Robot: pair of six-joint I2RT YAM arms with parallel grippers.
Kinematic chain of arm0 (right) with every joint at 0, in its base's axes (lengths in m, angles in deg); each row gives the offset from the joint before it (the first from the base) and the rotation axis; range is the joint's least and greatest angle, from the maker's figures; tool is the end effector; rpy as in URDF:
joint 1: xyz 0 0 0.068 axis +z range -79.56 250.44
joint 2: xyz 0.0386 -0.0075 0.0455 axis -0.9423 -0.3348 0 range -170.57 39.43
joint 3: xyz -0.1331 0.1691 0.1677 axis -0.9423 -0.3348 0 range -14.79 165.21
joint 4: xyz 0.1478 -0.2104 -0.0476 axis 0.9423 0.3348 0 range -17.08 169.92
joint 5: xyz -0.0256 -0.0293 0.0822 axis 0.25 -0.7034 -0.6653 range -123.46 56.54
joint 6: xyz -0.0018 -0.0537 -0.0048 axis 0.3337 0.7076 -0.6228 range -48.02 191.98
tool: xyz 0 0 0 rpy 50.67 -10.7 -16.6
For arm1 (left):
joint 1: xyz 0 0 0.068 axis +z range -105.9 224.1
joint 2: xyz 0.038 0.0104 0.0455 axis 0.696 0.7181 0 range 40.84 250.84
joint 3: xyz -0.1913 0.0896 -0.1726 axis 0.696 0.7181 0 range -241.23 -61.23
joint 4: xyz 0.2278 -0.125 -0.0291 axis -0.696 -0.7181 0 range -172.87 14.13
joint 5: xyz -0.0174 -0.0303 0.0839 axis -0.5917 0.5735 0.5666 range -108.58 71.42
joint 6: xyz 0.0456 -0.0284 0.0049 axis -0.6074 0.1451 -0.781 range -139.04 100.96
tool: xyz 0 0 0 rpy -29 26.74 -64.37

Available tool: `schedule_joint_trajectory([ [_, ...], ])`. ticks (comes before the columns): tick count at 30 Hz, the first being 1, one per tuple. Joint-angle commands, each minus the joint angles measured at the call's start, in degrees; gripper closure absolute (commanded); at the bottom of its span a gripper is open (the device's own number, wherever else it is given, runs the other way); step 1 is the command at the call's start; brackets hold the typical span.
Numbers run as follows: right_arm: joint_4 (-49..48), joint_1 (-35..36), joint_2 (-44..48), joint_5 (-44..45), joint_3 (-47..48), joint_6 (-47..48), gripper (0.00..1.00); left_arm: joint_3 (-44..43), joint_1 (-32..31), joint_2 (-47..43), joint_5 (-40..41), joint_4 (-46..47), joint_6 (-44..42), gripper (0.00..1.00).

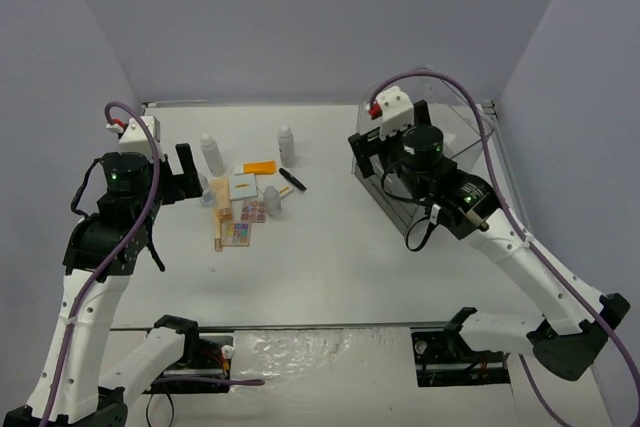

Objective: Organize the makeup

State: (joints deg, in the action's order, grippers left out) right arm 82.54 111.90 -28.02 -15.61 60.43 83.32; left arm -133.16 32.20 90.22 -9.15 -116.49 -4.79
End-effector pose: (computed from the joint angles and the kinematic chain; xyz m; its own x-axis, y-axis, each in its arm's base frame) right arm 0.2031 0.1648 0.4464 0.0552 -0.2009 -0.9781 -0.3975 0.8942 -0.2061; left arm 0.1531 -0.0263 0.4294 -0.3067 -0.1836 -0.9339 -0.0251 0.9824 -0.1849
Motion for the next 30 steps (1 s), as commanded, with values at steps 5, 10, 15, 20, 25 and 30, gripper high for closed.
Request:
schedule_joint_trajectory([
  [5, -3.2, 13.9, -10.8, 24.2, 1.1, 6.0, 0.00, -1.1, -0.2, -1.0, -1.1, 2.4, 1.7, 0.03],
  [10, -3.4, 14.6, -16.4, 29.7, 0.7, 5.6, 0.00, -0.6, -0.2, -1.6, -1.0, 2.1, 1.5, 0.03],
  [15, -3.6, 14.9, -21.8, 37.0, 0.9, 6.6, 0.00, -0.2, -0.2, -2.0, -0.7, 1.4, 1.3, 0.03],
  [20, -4.4, 15.5, -26.1, 41.7, 0.0, 9.0, 0.00, 0.5, -0.2, -2.6, -0.2, 1.4, 1.0, 0.03],
  [25, -6.9, 15.8, -30.1, 47.4, -1.3, 11.3, 0.06, 1.2, -0.2, -2.9, -0.1, 1.3, 1.0, 0.03],
  [30, -8.6, 15.9, -32.5, 51.9, -2.9, 12.5, 0.20, 1.3, -0.2, -3.3, 0.3, 0.9, 1.0, 0.03],
])
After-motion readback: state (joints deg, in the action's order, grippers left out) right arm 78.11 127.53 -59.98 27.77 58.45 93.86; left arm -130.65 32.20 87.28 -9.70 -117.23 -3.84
